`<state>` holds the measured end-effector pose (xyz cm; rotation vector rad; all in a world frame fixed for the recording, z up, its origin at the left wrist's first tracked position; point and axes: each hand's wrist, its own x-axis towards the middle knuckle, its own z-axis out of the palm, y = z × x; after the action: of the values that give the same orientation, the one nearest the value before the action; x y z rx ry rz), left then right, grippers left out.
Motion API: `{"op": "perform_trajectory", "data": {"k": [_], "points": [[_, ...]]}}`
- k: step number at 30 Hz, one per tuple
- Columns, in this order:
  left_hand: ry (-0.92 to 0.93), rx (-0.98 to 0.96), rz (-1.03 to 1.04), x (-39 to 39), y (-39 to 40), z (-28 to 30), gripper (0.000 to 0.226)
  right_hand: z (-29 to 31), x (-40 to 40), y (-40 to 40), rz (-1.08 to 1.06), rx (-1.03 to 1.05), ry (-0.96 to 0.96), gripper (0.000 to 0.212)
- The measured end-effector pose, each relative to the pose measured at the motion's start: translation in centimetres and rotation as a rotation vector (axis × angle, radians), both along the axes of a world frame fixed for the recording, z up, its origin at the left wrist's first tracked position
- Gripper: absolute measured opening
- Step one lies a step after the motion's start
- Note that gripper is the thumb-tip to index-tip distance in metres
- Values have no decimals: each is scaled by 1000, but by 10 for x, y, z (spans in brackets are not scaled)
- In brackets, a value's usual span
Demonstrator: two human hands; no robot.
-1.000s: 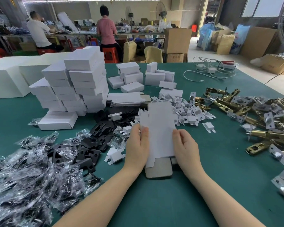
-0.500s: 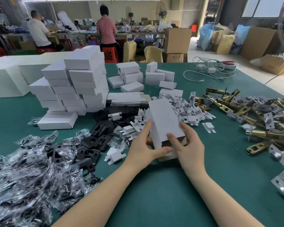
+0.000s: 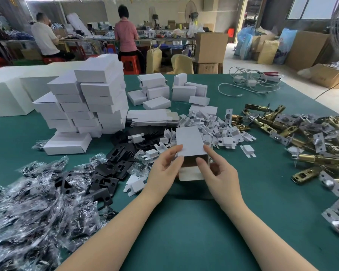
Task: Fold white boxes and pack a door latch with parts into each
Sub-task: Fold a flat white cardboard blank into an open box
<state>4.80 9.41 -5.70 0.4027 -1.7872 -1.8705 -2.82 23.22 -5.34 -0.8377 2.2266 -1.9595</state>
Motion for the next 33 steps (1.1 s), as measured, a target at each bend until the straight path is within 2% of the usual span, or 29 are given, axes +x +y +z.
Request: {"op": "perform_trajectory", "data": {"k": [3, 7, 10, 16, 22, 25, 29, 33], "points": [[-9, 139, -115, 2, -10, 2, 37, 3, -8, 5, 112, -61, -129, 31], [-12, 148, -245, 8, -18, 3, 54, 9, -17, 14, 277, -97, -311, 38], [-14, 91, -263, 12, -17, 3, 51, 10, -23, 21, 367, -138, -432, 37], [-2, 48, -197, 12, -15, 5, 48, 12, -31, 30, 452, -91, -471, 40], [-9, 31, -62, 8, -11, 2, 39, 12, -26, 26, 303, 1, -307, 35], [-22, -41, 4, 8, -10, 2, 36, 9, -17, 18, 147, 24, -170, 26], [-29, -113, -25, 7, -4, 4, 33, 1, -11, 9, -60, -2, 17, 21], [14, -110, 37, 6, -3, 4, 31, -2, -10, 7, -36, -12, 117, 26]]}}
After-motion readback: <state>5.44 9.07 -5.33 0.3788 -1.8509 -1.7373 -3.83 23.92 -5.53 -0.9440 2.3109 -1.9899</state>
